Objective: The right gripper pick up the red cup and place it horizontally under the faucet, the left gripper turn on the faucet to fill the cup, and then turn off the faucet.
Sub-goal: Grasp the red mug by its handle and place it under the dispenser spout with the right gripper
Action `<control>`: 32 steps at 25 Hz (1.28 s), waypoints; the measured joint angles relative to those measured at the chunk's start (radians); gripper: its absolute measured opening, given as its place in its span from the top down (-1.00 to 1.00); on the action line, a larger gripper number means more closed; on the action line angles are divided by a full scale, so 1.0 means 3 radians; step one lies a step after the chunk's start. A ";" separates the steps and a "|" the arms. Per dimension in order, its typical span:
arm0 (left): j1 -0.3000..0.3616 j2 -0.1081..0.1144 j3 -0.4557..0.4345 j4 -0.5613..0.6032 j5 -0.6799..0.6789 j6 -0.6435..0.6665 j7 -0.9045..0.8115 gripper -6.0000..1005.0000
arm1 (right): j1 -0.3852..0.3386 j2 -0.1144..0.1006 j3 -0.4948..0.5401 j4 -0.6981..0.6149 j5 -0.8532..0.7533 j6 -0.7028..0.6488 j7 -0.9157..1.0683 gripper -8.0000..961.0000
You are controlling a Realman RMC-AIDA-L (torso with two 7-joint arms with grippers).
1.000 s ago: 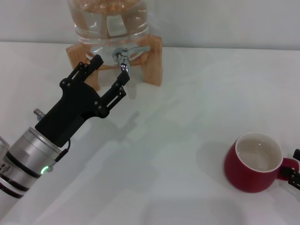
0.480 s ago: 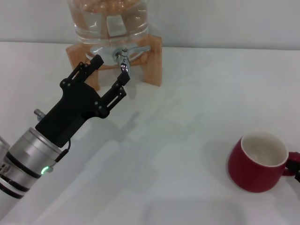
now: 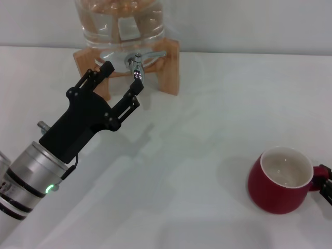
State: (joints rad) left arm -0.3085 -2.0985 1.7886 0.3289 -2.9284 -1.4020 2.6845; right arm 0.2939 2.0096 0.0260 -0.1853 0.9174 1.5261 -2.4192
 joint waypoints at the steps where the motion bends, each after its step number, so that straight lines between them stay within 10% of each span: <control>1: -0.0002 0.0000 0.0000 0.0000 0.0000 0.0000 0.0000 -0.52 | 0.0004 0.0000 0.0000 0.0015 0.0027 0.0000 -0.0014 0.58; 32: 0.0000 0.0005 0.0000 0.0008 0.0000 -0.0057 0.0000 -0.52 | 0.0162 0.0010 0.0006 0.0209 0.0271 -0.0154 -0.0049 0.65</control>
State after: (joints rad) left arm -0.3083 -2.0969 1.7886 0.3313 -2.9284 -1.4192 2.6845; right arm 0.3426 2.0125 0.0276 -0.1225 0.9987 1.4800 -2.4340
